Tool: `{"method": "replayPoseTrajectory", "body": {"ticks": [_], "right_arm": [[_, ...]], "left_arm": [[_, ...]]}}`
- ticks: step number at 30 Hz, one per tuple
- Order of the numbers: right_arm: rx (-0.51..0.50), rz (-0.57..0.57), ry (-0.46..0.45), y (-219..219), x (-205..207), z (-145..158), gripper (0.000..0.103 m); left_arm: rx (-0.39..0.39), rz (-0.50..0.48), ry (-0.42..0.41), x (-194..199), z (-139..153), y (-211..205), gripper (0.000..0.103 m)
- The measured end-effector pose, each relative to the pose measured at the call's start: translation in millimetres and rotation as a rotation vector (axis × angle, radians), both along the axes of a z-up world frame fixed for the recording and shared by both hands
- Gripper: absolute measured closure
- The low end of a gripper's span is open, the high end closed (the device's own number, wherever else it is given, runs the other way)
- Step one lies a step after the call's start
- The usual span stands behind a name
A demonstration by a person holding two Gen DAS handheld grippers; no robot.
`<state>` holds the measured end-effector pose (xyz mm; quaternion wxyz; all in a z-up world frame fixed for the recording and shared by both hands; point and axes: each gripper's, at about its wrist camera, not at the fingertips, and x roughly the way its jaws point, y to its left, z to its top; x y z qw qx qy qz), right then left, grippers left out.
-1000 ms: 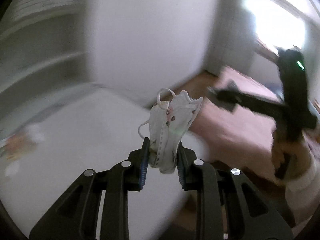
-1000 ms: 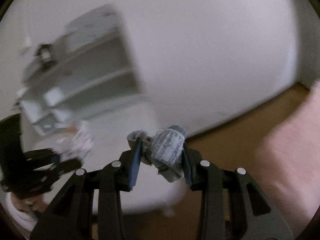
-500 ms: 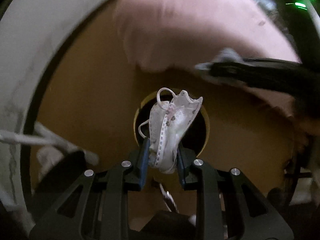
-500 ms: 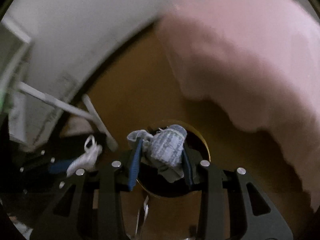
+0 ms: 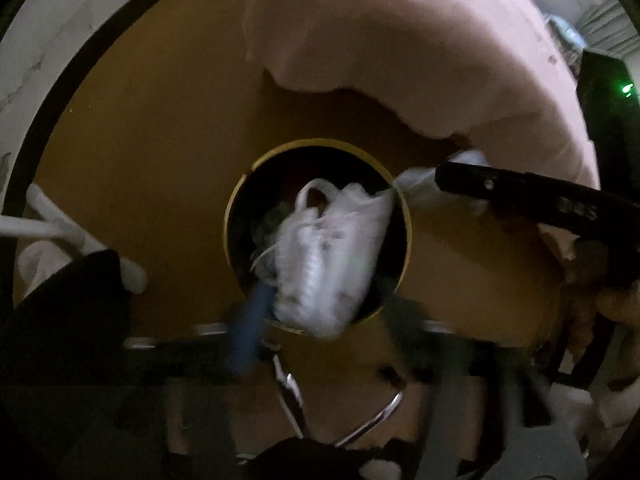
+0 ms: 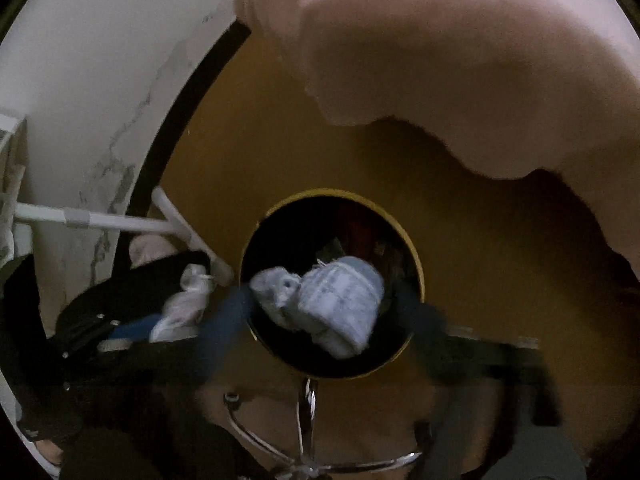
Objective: Collect trash
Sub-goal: 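Swing both tools back up toward the desk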
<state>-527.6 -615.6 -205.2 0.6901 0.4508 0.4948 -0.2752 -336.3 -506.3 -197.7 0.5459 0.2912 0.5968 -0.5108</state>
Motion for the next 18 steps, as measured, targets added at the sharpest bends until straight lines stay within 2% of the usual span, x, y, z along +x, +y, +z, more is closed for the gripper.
{"method": "replayPoseTrajectory", "body": {"ticks": [2, 4, 7, 10, 12, 14, 16, 18], "right_arm": [[-0.028, -0.009, -0.013, -5.6, -2.5, 11.9, 0.013], [-0.105, -0.028, 0.032, -12.5, -6.0, 30.2, 0.013], [-0.383, -0.024, 0.143, -8.8, -3.9, 85.6, 0.013], [-0.727, -0.066, 0.153, 13.3, 3.3, 156.2, 0.007], [-0.919, -0.072, 0.082, 39.3, 11.9, 203.0, 0.006], [-1.019, -0.042, -0.049, 64.4, 26.8, 241.3, 0.007], [-1.054, -0.008, -0.147, 83.6, 45.1, 265.7, 0.007], [-1.058, 0.039, -0.244, 104.5, 69.2, 285.9, 0.007]], "left_arm": [[-0.069, 0.003, -0.012, -0.9, 14.9, 1.8, 0.014], [-0.124, -0.01, -0.029, -2.5, 31.6, 4.4, 0.012], [-0.262, -0.011, -0.118, -9.6, 72.0, 13.7, 0.012], [-0.513, 0.032, -0.237, -12.7, 142.4, 43.1, 0.01], [-0.629, 0.051, -0.297, -13.3, 185.7, 62.8, 0.007], [-0.699, 0.068, -0.361, -7.3, 222.3, 80.9, 0.007], [-0.723, 0.101, -0.438, 6.6, 254.2, 106.9, 0.007], [-0.731, 0.158, -0.479, 27.4, 277.5, 141.7, 0.007]]}}
